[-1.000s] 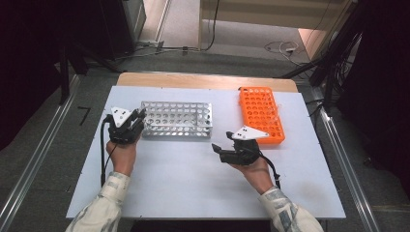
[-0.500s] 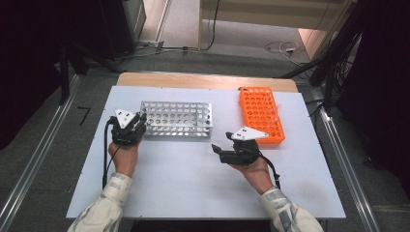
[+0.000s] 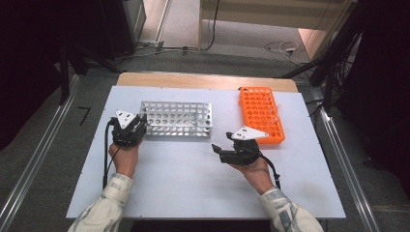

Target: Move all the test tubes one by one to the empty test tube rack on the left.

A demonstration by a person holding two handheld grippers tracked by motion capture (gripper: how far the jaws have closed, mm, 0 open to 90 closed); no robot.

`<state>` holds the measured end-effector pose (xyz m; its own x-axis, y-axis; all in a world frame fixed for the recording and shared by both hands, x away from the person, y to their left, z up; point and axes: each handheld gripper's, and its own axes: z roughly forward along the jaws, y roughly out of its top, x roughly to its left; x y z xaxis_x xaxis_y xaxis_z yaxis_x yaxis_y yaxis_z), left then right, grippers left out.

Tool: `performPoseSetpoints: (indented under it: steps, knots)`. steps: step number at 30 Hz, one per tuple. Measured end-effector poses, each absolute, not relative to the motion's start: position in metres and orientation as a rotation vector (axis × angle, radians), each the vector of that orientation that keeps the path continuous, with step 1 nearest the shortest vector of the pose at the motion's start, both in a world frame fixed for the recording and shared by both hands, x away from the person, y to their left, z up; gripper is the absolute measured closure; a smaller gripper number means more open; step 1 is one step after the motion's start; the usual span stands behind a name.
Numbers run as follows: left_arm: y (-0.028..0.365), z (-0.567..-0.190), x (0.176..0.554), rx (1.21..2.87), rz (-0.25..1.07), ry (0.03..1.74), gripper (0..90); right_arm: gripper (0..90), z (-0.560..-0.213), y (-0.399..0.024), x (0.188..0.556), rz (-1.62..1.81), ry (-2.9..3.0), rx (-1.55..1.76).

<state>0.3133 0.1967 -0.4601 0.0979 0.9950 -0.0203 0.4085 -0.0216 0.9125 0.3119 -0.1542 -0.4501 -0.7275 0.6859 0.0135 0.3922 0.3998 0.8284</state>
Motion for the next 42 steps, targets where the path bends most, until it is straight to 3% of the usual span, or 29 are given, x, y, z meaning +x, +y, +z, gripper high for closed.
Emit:
performPoseSetpoints:
  steps: [16,33,42]
  knots:
    - [0.201,-0.452,0.306,1.492,0.836,1.428,57.2,28.5,-0.449,-0.156,0.313,1.248,2.329,0.948]
    - [0.213,-0.445,0.280,1.470,0.737,1.438,20.7,28.6,-0.450,-0.169,0.314,1.241,2.305,0.984]
    - [0.210,-0.447,0.272,1.480,0.714,1.416,9.7,28.6,-0.450,-0.186,0.315,1.225,2.277,1.016]
